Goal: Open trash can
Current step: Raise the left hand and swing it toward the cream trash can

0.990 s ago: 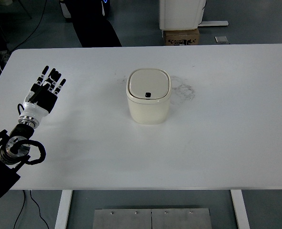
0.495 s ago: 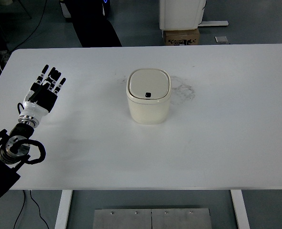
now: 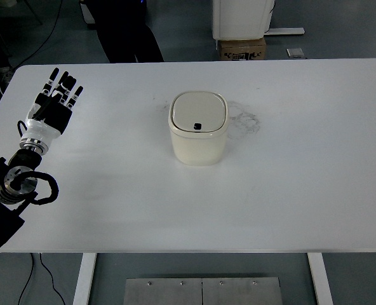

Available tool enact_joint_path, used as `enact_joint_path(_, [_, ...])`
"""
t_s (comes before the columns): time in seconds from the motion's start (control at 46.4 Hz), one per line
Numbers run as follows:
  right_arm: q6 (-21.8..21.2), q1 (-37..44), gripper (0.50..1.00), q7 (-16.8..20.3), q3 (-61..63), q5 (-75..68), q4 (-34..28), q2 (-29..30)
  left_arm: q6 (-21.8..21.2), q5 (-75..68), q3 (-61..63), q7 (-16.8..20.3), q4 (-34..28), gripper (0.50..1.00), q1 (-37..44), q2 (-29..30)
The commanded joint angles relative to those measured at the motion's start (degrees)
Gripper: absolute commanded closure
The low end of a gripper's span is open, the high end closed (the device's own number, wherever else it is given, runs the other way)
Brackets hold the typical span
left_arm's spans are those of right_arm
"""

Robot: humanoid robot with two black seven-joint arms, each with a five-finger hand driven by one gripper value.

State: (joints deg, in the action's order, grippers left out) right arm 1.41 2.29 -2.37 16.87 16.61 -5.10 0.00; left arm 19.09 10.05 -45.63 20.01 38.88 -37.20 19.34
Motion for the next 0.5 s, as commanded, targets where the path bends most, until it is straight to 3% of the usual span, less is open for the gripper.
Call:
enact_joint_path(0.0, [0.0, 0.0, 0.509, 0.0, 0.0, 0.0, 0.0, 0.0, 0.0, 0.0, 0.0, -0.1, 0.0, 0.500, -0.4, 0.8])
enact_joint_path(0.474, [0.0, 0.0, 0.509, 0.0, 0.0, 0.0, 0.0, 0.0, -2.8, -3.2, 3.4, -0.4, -0.1, 0.500, -4.0, 3.9])
